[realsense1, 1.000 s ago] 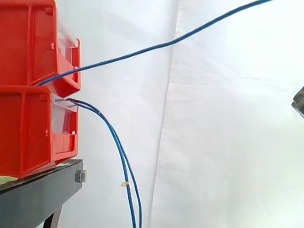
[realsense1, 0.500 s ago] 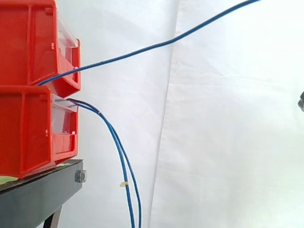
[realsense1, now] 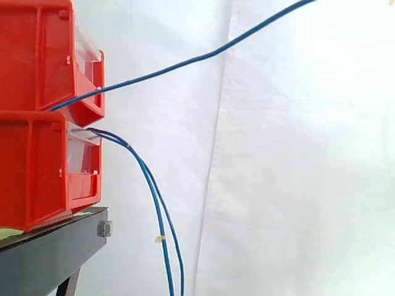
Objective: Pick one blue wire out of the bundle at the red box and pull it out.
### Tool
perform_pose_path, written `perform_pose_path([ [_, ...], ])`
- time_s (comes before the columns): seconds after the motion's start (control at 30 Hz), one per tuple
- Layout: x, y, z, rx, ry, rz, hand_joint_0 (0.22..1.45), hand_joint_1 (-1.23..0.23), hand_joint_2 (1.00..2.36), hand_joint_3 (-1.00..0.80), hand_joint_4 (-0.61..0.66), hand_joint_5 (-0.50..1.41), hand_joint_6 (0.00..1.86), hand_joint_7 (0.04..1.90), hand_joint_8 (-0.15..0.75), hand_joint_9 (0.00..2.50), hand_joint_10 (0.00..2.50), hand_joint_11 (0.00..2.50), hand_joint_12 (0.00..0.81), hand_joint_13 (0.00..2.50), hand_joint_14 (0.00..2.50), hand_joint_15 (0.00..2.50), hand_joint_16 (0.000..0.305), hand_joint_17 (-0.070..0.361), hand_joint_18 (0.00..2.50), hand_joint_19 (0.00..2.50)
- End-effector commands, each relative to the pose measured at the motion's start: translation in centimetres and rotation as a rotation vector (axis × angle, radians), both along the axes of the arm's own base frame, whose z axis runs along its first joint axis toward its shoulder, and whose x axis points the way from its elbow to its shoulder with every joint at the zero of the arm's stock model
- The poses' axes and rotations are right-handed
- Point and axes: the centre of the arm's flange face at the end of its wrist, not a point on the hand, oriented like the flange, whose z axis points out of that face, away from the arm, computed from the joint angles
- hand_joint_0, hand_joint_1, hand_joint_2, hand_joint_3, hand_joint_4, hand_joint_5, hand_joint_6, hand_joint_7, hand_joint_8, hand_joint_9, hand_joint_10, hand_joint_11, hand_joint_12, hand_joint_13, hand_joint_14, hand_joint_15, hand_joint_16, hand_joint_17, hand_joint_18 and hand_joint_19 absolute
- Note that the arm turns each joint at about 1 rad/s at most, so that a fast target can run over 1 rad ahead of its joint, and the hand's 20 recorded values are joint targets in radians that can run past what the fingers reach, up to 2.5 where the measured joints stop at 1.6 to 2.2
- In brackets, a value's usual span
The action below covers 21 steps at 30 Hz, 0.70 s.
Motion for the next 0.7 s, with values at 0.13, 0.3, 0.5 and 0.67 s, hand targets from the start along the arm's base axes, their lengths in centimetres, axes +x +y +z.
perform_pose_path([
  [0.13,-0.02,0.03,0.01,0.009,0.003,0.002,0.44,-0.91,1.0,-0.5,0.25,-0.2,0.85,0.74,0.356,0.66,0.0,0.25,0.46,0.81,0.01,0.34,0.06,0.135,0.86,0.32],
  [0.3,-0.02,0.14,0.01,0.01,0.004,0.003,0.53,-0.94,1.0,-0.5,0.21,-0.21,0.85,0.74,0.316,0.61,0.0,0.24,0.427,0.74,0.01,0.32,0.054,0.122,0.78,0.32],
  [0.5,-0.02,0.03,0.01,0.01,0.004,0.002,0.6,-0.97,1.0,-0.5,0.2,-0.22,0.86,0.74,0.299,0.56,0.0,0.23,0.415,0.71,0.01,0.3,0.052,0.117,0.74,0.29],
  [0.67,-0.04,0.13,0.0,0.01,0.005,0.003,0.66,-0.97,1.0,-0.49,0.2,-0.23,0.86,0.72,0.289,0.53,0.0,0.21,0.412,0.69,0.01,0.29,0.052,0.117,0.73,0.25],
])
